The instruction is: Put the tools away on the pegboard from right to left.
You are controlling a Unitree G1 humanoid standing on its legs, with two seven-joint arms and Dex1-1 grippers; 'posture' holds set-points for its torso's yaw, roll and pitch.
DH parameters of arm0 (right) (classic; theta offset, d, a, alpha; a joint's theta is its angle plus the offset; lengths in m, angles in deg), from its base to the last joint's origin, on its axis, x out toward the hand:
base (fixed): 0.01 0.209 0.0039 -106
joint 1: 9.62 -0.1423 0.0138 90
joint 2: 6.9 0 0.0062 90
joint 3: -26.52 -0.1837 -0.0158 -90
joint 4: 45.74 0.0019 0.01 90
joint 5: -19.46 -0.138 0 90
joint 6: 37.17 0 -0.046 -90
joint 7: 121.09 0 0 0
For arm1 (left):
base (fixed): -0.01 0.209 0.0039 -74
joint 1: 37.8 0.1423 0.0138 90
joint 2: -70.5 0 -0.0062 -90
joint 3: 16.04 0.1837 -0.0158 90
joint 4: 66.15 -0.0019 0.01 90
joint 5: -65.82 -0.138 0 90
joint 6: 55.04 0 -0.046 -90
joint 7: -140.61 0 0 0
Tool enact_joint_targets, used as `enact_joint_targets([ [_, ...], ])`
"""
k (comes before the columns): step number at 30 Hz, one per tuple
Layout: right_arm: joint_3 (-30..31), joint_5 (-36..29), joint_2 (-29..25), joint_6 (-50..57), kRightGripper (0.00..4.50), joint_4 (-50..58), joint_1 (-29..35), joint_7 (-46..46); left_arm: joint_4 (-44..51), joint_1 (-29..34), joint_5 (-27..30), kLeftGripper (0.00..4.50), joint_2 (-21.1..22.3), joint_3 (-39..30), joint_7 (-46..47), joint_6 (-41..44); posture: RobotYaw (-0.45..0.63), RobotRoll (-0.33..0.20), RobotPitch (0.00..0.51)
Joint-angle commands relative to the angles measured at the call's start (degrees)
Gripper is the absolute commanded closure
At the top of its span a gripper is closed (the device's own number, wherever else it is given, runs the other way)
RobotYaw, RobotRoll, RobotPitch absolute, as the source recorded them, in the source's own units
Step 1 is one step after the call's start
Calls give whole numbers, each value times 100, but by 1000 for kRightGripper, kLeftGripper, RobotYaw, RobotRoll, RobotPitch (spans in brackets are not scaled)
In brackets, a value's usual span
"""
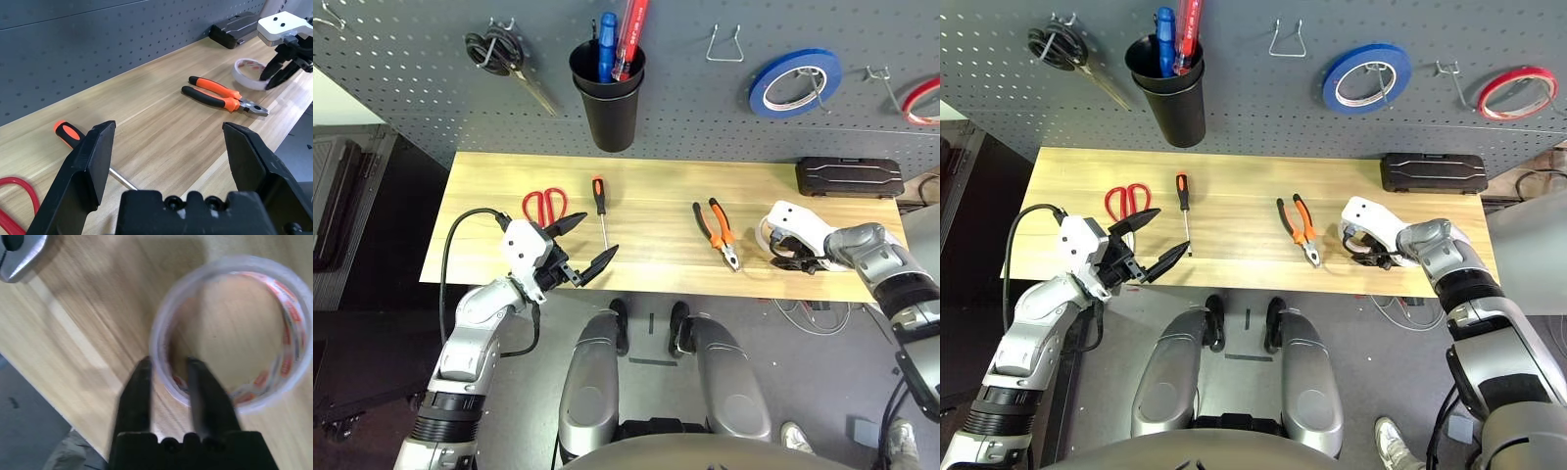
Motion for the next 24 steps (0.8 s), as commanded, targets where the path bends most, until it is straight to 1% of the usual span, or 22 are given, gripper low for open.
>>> enact_joint_targets([
  [1, -75, -29, -11, 34, 4462, 52, 311, -19, 34, 94, -63, 0, 36, 68, -27, 24, 103, 0, 392],
  [6, -421, -181, -192, 297, 4462, 734, 614, -87, 15, 31, -14, 0, 38, 83, -112, -14, 98, 0, 378],
  [11, -770, -391, -408, 721, 4462, 1812, 1132, -119, 114, 55, -9, 0, 35, 203, -242, -80, 86, 0, 358],
  [14, -1023, -529, -475, 981, 4462, 2451, 1432, -211, 168, 144, -86, 0, 114, 331, -425, -248, 80, 0, 347],
  [16, -1144, -578, -495, 1116, 4462, 2746, 1566, -282, 161, 194, -147, 0, 177, 407, -558, -400, 79, 0, 345],
  [19, -1526, -778, -456, 1318, 4462, 3379, 1790, -512, 98, 196, -205, 0, 212, 491, -654, -607, 72, 0, 330],
  [24, -1978, -968, -374, 1422, 4462, 4106, 2113, -939, -107, -2, -274, 0, 221, 571, -826, -1038, 63, 0, 308],
])
